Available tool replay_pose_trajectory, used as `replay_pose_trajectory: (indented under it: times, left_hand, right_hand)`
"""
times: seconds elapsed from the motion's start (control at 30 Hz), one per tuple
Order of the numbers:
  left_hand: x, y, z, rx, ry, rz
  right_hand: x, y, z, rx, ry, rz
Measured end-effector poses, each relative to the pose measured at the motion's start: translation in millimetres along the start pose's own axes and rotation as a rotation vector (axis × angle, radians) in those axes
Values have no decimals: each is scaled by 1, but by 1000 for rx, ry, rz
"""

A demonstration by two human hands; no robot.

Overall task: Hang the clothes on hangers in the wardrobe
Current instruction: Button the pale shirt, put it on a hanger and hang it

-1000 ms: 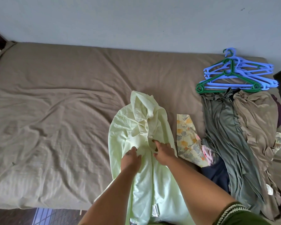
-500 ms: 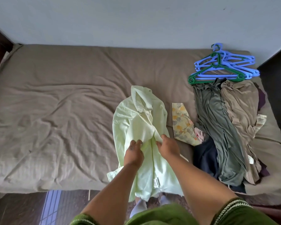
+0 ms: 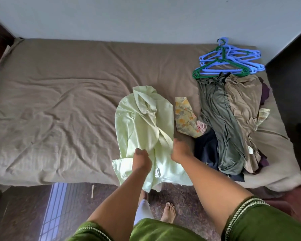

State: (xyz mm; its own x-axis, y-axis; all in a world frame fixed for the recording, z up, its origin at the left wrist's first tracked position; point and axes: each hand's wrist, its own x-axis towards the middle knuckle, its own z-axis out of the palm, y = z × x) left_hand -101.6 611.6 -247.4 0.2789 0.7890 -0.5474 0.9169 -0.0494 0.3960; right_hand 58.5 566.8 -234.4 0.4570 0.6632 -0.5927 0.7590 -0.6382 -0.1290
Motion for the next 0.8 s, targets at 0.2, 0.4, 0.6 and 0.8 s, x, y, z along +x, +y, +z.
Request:
replay_pose_trajectory:
  times: [0.2,0.4,0.6,0.8]
  left_hand:
    - [-22,5,1,-97,225,-24]
    - [-38,2,2,22,197,47]
    - [-55,-3,21,103,160,127]
    - [-60,-7,26,67,157,108]
  right_hand:
    - [-28,13,-5,-158,265,-133]
    - [-34,16,8,-36,197,-153]
    - [-40,19,20,167,204,-37]
    - [-41,31,27,202,81,31]
